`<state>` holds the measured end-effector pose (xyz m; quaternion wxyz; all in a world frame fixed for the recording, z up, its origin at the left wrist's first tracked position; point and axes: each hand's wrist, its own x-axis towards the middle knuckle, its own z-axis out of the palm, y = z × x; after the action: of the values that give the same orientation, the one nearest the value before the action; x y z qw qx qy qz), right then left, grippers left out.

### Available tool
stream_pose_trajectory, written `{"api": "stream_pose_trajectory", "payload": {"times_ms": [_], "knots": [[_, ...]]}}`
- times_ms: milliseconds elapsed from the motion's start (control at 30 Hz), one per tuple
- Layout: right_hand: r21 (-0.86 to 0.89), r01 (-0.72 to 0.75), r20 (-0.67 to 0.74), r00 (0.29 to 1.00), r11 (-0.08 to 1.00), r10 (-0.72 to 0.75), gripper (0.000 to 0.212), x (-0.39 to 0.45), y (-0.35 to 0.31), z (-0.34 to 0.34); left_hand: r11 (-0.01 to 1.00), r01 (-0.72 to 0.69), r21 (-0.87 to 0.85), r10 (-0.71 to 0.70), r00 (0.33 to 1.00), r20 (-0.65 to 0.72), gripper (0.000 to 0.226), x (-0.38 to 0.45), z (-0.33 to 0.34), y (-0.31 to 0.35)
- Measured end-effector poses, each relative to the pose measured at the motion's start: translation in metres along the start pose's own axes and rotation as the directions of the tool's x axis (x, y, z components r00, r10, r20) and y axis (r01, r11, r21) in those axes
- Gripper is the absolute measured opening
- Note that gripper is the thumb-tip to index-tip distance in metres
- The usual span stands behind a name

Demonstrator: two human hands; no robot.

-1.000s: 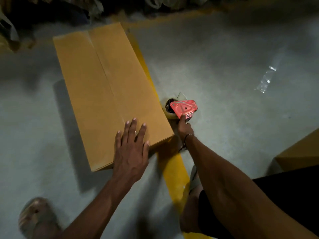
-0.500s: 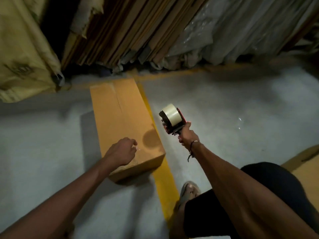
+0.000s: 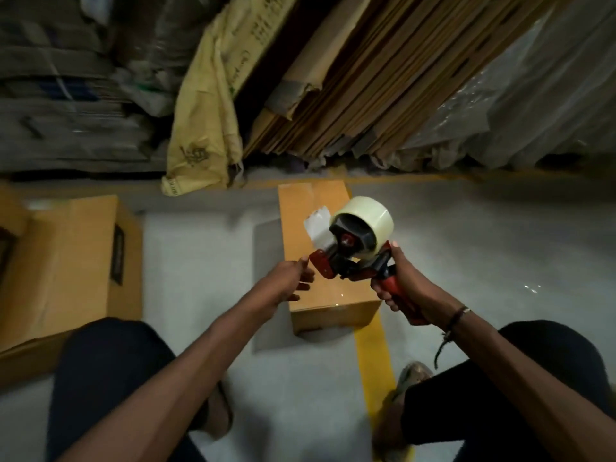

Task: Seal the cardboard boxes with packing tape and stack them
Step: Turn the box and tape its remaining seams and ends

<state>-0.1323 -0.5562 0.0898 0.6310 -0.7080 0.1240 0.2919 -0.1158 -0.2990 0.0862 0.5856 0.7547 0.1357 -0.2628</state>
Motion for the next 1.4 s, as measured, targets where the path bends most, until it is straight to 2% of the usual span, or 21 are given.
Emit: {"api": "stream_pose_trajectory", "payload": {"times_ms": [67, 133, 200, 267, 333, 467, 600, 700, 767, 867, 1000, 1100, 1233, 1300, 1400], "knots": [[-0.03, 0.019, 0.046, 0.999, 0.999, -0.017, 0.103, -0.004, -0.001, 0.006, 0.967, 0.089, -0.238, -0.077, 0.995, 0.059, 0.048, -0.015, 0.001, -0.003], [-0.061, 0.014, 0.068, 0.998, 0.998, -0.01, 0.097, -0.008, -0.003, 0.008, 0.903, 0.164, -0.397, -0.11, 0.982, 0.153, 0.053, -0.023, 0.002, -0.011], [-0.085, 0.02, 0.094, 0.996, 0.996, -0.012, 0.094, -0.011, -0.005, 0.009, 0.822, 0.202, -0.532, -0.094, 0.97, 0.224, 0.052, -0.029, 0.002, -0.014], [-0.082, 0.028, 0.117, 0.993, 0.996, -0.018, 0.093, -0.012, -0.007, 0.012, 0.753, 0.205, -0.626, -0.068, 0.969, 0.236, 0.042, -0.031, 0.001, -0.015], [-0.07, 0.031, 0.138, 0.99, 0.997, -0.021, 0.092, -0.013, -0.007, 0.015, 0.733, 0.2, -0.65, -0.071, 0.973, 0.219, 0.025, -0.033, -0.002, -0.015], [-0.068, 0.041, 0.155, 0.987, 0.997, -0.03, 0.092, -0.019, -0.004, 0.016, 0.725, 0.218, -0.653, -0.092, 0.971, 0.223, 0.02, -0.039, -0.004, -0.019], [-0.081, 0.062, 0.148, 0.988, 0.995, -0.05, 0.091, -0.023, -0.006, 0.014, 0.623, 0.273, -0.733, -0.095, 0.957, 0.275, 0.025, -0.041, -0.004, -0.021], [-0.085, 0.089, 0.156, 0.985, 0.992, -0.075, 0.089, -0.023, -0.005, 0.013, 0.569, 0.287, -0.77, -0.095, 0.954, 0.285, 0.041, -0.038, -0.002, -0.022], [-0.101, 0.104, 0.166, 0.982, 0.989, -0.086, 0.089, -0.021, -0.002, 0.011, 0.651, 0.249, -0.717, -0.089, 0.963, 0.254, 0.042, -0.035, 0.002, -0.022], [-0.168, 0.108, 0.176, 0.981, 0.98, -0.078, 0.089, -0.014, 0.0, 0.01, 0.835, 0.076, -0.546, -0.048, 0.997, 0.064, 0.029, -0.027, 0.009, -0.026], [-0.254, 0.118, 0.18, 0.981, 0.96, -0.073, 0.086, 0.004, -0.004, 0.007, 0.879, -0.035, -0.476, -0.019, 0.994, -0.108, 0.021, -0.012, 0.014, -0.042], [-0.301, 0.068, 0.166, 0.986, 0.951, -0.018, 0.088, 0.028, -0.003, 0.0, 0.919, -0.084, -0.385, -0.021, 0.966, -0.258, 0.021, 0.009, 0.023, -0.06], [-0.368, 0.032, 0.229, 0.972, 0.929, 0.057, 0.112, 0.072, 0.016, -0.015, 0.948, -0.035, -0.315, -0.09, 0.923, -0.373, 0.007, 0.042, 0.044, -0.087], [-0.387, 0.018, 0.229, 0.97, 0.922, 0.078, 0.103, 0.09, 0.03, -0.024, 0.945, 0.009, -0.326, -0.154, 0.894, -0.421, 0.007, 0.058, 0.047, -0.105], [-0.395, -0.019, 0.17, 0.981, 0.918, 0.093, 0.094, 0.108, 0.046, -0.048, 0.963, 0.099, -0.252, -0.218, 0.836, -0.504, 0.016, 0.073, 0.03, -0.137]]}}
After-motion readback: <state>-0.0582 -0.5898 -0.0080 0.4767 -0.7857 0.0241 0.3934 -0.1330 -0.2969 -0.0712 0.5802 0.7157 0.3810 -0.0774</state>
